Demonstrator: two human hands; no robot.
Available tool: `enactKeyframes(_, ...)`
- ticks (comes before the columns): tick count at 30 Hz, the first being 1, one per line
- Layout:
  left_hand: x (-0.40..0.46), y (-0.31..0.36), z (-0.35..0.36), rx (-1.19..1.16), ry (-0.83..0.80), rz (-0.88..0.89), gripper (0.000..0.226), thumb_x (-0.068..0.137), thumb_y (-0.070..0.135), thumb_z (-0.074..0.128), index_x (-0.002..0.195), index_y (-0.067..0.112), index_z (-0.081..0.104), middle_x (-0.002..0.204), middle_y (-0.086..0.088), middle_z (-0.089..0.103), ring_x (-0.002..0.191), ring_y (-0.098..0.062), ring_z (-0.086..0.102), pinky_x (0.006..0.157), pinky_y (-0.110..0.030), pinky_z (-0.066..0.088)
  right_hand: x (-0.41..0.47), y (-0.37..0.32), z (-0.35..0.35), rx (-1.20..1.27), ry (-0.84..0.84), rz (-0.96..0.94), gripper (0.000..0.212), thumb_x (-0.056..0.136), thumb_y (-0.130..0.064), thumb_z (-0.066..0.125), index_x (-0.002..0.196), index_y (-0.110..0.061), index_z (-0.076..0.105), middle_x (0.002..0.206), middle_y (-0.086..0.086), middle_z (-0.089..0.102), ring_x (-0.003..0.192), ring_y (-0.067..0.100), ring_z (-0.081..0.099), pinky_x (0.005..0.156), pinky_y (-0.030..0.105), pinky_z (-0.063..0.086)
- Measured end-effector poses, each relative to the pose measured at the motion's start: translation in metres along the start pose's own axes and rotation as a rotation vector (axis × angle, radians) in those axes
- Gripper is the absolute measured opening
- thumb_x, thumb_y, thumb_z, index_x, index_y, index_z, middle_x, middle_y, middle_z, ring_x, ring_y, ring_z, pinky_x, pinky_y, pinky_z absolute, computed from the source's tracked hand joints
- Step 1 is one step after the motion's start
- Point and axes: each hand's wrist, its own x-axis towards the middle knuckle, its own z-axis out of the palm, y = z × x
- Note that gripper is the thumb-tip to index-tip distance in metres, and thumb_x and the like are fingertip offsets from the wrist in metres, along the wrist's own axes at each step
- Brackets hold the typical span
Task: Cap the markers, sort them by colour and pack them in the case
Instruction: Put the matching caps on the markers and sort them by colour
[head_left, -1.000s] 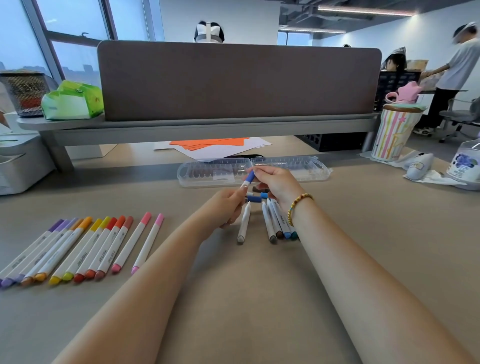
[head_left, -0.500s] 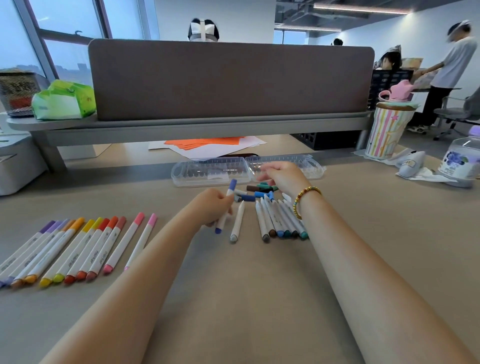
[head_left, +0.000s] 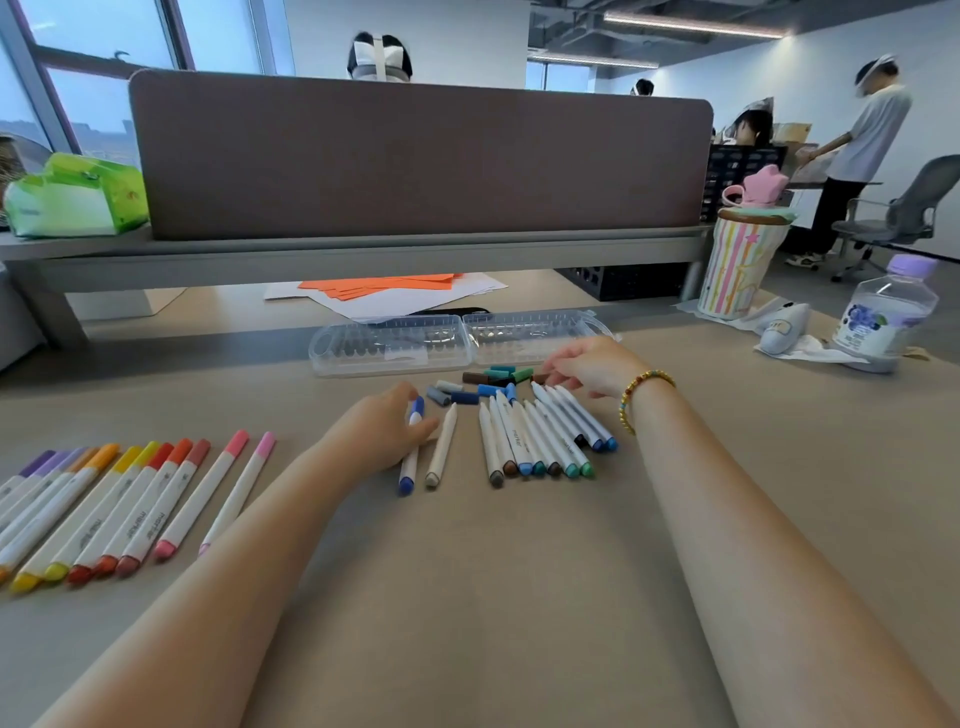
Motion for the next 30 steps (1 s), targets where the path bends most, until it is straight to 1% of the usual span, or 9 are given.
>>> enactKeyframes(4,0.001,0.004,-0.002,-0.009,0.138,0.027,0.036,0.097,0.035,0.042,0.13,0.02,0.042,0.11,-0.007,0.062,0.092,-0.022,0.059,0.079,-0.034,0.05,-0.001,0.009,-0.014,-0.219,-0.05,0.053,0.02,0.093,-0.007,0.051,0.104,-0.008,0.068,0.084,-0.006,0.056,0.069,0.003,0.044,0.052,0.017,0.032)
enactKeyframes(6,0.002,0.013,-0.003,-0.043,0.195,0.065,0.029,0.097,0.03,0.044,0.124,0.021,0.048,0.104,-0.004,0.062,0.085,-0.019,0.058,0.073,-0.031,0.052,0.0,0.012,-0.015,-0.265,-0.059,0.072,0.022,0.092,-0.008,0.054,0.109,-0.005,0.068,0.09,-0.003,0.058,0.07,0.005,0.046,0.055,0.018,0.034)
enactKeyframes(9,0.005,0.033,-0.001,-0.051,0.207,0.136,0.026,0.096,0.027,0.047,0.121,0.022,0.053,0.109,-0.004,0.06,0.083,-0.015,0.054,0.072,-0.027,0.051,0.001,0.013,-0.012,-0.321,-0.052,0.09,0.026,0.092,-0.017,0.056,0.114,-0.003,0.063,0.112,0.008,0.063,0.092,0.018,0.056,0.076,0.026,0.043)
enactKeyframes(11,0.007,0.039,0.0,-0.052,0.222,0.15,0.026,0.096,0.028,0.045,0.12,0.022,0.055,0.109,-0.003,0.059,0.082,-0.013,0.053,0.07,-0.025,0.049,0.004,0.013,-0.007,-0.399,-0.06,0.1,0.029,0.093,-0.021,0.056,0.113,-0.002,0.063,0.114,0.01,0.063,0.103,0.022,0.057,0.084,0.03,0.045)
enactKeyframes(15,0.011,0.027,0.005,-0.176,0.311,0.097,0.023,0.097,0.024,0.041,0.113,0.017,0.056,0.087,-0.001,0.056,0.066,-0.014,0.052,0.058,-0.027,0.048,0.007,0.011,0.001,-0.506,-0.072,0.132,0.023,0.091,-0.026,0.057,0.095,-0.003,0.057,0.079,0.005,0.056,0.073,0.018,0.054,0.056,0.025,0.04)
enactKeyframes(17,0.011,0.015,0.009,-0.322,0.34,0.044,0.02,0.098,0.02,0.041,0.111,0.015,0.055,0.082,-0.002,0.055,0.061,-0.012,0.048,0.053,-0.024,0.04,0.007,0.008,0.003,-0.566,-0.063,0.139,0.018,0.091,-0.025,0.056,0.088,-0.008,0.051,0.071,0.003,0.049,0.062,0.014,0.047,0.054,0.025,0.037)
enactKeyframes(20,0.013,0.002,0.01,-0.562,0.339,-0.049,0.017,0.097,0.018,0.041,0.107,0.015,0.055,0.088,-0.004,0.057,0.065,-0.012,0.046,0.054,-0.023,0.036,0.005,0.004,0.007,-0.601,-0.048,0.131,0.018,0.093,-0.019,0.051,0.079,-0.007,0.049,0.072,0.004,0.049,0.06,0.013,0.044,0.057,0.025,0.039)
enactKeyframes(24,0.015,-0.003,0.006,-0.661,0.29,-0.103,0.019,0.097,0.018,0.04,0.103,0.016,0.058,0.087,-0.001,0.053,0.06,-0.011,0.041,0.052,-0.024,0.033,0.002,-0.002,0.011,-0.621,-0.052,0.113,0.009,0.095,-0.013,0.044,0.091,-0.008,0.049,0.071,0.003,0.045,0.064,0.014,0.044,0.069,0.027,0.04)
enactKeyframes(30,0.015,-0.011,0.004,-0.764,0.226,-0.171,0.022,0.097,0.017,0.037,0.1,0.019,0.059,0.086,0.0,0.052,0.057,-0.012,0.039,0.052,-0.025,0.035,0.008,0.0,0.005,-0.548,-0.087,0.132,0.025,0.093,-0.026,0.05,0.077,-0.008,0.048,0.074,0.002,0.048,0.063,0.013,0.045,0.054,0.023,0.039)
